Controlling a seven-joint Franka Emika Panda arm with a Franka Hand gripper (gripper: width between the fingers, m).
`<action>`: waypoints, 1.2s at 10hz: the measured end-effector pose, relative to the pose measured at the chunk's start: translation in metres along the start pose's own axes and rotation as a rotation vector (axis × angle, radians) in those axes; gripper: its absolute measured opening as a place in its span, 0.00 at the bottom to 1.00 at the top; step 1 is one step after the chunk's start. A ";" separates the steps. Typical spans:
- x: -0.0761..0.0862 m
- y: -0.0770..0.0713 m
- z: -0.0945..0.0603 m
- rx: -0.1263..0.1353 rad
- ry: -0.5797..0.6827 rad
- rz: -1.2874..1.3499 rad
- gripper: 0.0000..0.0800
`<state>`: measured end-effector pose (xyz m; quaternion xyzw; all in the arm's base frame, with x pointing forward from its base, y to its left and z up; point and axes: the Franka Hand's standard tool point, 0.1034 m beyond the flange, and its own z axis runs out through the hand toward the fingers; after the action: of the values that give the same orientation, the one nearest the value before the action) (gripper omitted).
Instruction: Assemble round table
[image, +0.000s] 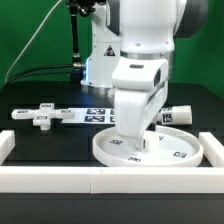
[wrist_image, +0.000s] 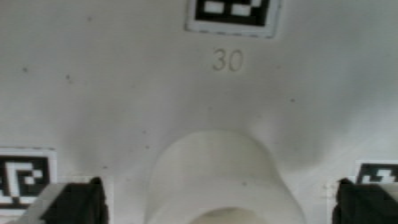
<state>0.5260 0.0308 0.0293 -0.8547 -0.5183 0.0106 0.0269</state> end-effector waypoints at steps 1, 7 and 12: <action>-0.008 -0.011 -0.010 -0.002 -0.005 0.088 0.81; -0.003 -0.062 -0.032 -0.020 -0.009 0.338 0.81; -0.004 -0.100 -0.029 -0.059 0.037 0.445 0.81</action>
Offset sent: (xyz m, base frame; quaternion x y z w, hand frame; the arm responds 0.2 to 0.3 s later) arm -0.0493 0.0204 0.0299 -0.0120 -0.0366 0.1908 0.9809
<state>0.4366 0.0727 0.0640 -0.9484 -0.3167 -0.0144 0.0082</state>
